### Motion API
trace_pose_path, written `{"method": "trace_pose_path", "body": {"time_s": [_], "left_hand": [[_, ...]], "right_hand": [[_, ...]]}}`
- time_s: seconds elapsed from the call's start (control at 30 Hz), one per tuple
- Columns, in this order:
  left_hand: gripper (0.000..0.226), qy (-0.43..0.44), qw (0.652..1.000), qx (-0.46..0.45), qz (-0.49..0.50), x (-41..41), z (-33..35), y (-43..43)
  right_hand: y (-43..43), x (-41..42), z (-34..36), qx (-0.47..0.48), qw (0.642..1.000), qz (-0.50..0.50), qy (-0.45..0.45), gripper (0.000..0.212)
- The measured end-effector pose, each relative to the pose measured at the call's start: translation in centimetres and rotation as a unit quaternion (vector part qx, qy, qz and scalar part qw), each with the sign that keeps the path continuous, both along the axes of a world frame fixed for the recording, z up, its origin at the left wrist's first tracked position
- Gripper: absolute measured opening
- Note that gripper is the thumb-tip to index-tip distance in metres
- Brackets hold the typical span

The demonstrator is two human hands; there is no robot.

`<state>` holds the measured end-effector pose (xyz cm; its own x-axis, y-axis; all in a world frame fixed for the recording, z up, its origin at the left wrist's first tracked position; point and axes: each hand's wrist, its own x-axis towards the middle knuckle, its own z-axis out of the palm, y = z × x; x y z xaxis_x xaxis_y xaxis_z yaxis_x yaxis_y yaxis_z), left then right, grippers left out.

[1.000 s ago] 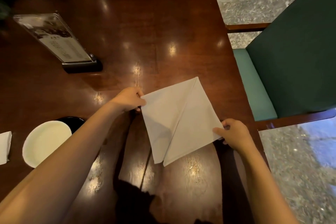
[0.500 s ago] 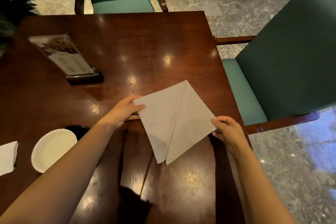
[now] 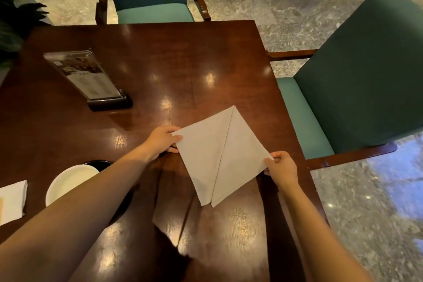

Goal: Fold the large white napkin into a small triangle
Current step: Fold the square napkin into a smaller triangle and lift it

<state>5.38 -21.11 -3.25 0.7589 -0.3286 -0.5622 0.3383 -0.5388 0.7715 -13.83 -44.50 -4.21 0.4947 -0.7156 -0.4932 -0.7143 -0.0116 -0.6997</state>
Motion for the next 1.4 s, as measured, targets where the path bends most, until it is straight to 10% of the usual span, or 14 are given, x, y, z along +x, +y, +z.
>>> {"method": "trace_pose_path", "body": {"time_s": [0.33, 0.6, 0.73, 0.87, 1.1, 1.4], "left_hand": [[0.030, 0.031, 0.963, -0.224, 0.147, -0.5, 1.9, 2.9], [0.042, -0.181, 0.982, -0.055, 0.010, -0.4, 4.1, 3.9], [0.026, -0.380, 0.918, 0.100, -0.056, -0.6, 4.7, 3.4], [0.009, -0.433, 0.891, 0.099, -0.088, 0.0, 6.6, 3.7], [0.007, -0.153, 0.974, -0.166, 0.020, -1.1, 9.4, 5.3], [0.013, 0.048, 0.982, -0.060, 0.171, -1.9, 1.4, 4.2]], "right_hand": [[-1.6, 1.1, 3.6, 0.399, 0.867, -0.206, -0.216, 0.012], [-2.0, 2.0, 6.1, 0.089, 0.979, 0.077, -0.164, 0.028], [-2.4, 2.7, 6.3, -0.133, 0.971, 0.165, -0.112, 0.018], [-2.9, 2.5, 8.2, -0.150, 0.965, 0.142, -0.161, 0.006], [-4.2, 1.8, 10.6, 0.186, 0.953, 0.087, -0.222, 0.011], [-1.1, 3.9, 1.7, 0.186, 0.980, -0.034, -0.058, 0.018]]}}
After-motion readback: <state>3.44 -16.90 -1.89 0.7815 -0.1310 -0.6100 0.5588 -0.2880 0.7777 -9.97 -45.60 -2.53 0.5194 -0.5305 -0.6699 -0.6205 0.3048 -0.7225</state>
